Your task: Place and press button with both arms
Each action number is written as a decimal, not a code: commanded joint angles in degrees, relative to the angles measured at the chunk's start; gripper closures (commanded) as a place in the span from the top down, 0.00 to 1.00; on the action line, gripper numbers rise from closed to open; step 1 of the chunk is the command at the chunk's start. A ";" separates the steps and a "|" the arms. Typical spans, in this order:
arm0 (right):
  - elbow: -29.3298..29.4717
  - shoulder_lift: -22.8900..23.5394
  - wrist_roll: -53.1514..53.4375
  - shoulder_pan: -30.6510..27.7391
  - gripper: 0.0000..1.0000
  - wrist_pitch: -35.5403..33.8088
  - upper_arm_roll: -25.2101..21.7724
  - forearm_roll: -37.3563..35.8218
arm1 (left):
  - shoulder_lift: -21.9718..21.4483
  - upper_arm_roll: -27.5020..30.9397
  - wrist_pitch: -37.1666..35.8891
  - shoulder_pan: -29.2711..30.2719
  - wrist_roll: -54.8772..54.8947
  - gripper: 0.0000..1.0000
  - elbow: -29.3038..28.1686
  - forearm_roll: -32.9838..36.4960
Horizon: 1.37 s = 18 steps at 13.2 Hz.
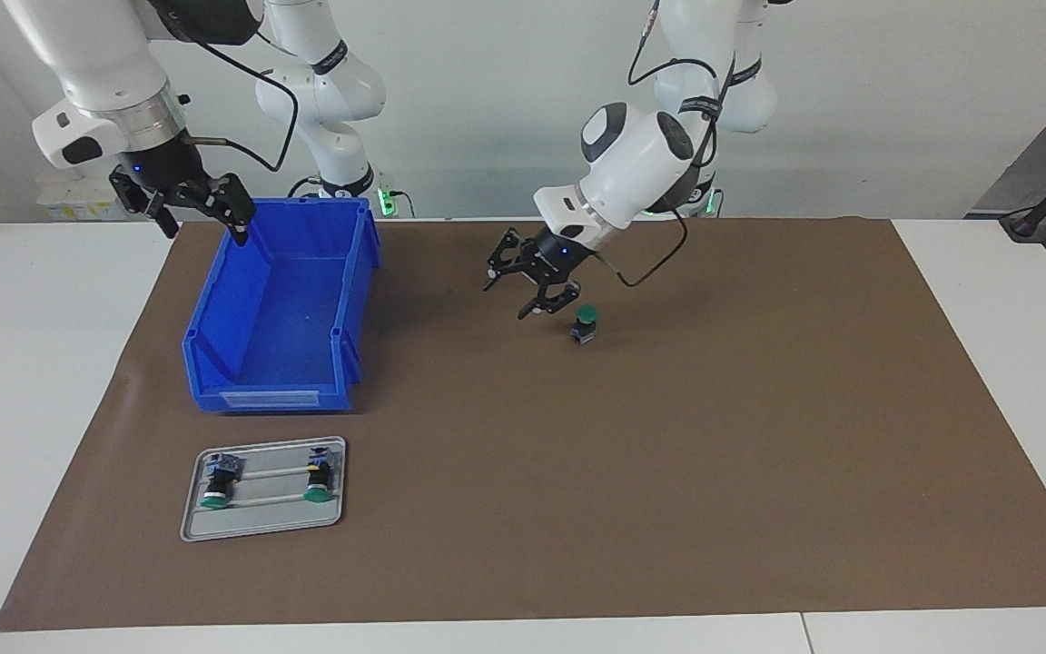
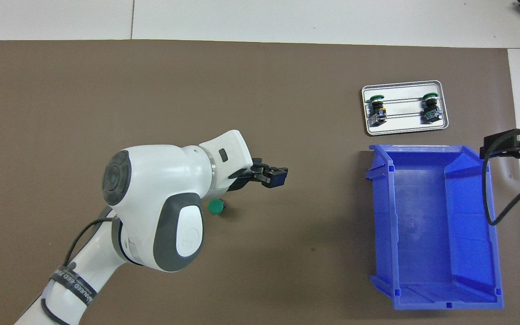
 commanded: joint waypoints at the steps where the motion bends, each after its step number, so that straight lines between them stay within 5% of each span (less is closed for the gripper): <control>1: -0.44 -0.50 -1.17 -0.52 1.00 -0.55 0.33 0.33 | -2.05 0.05 -1.40 6.44 1.38 0.79 -2.27 1.01; 4: -0.44 -0.50 -1.17 -0.52 1.00 -0.55 0.33 0.33 | -1.97 0.22 -13.74 10.85 -0.63 0.65 0.61 14.16; 7: -0.44 -0.50 -1.17 -0.52 1.00 -0.55 0.33 0.33 | 0.74 -0.30 -28.45 10.08 -19.38 0.56 11.23 31.71; 8: -0.44 -0.59 -1.17 -0.52 1.00 -0.55 0.33 0.33 | 1.02 -0.39 -29.26 7.29 -24.50 0.55 11.61 36.13; 11: -0.44 -0.59 -1.17 -0.52 1.00 -0.55 0.33 0.33 | -1.69 -0.39 -27.53 3.15 -32.35 0.19 4.53 37.49; 18: -0.44 -0.50 -1.17 -0.52 1.00 -0.55 0.33 0.33 | -3.11 -0.39 -19.27 1.72 -37.82 0.01 -4.98 38.54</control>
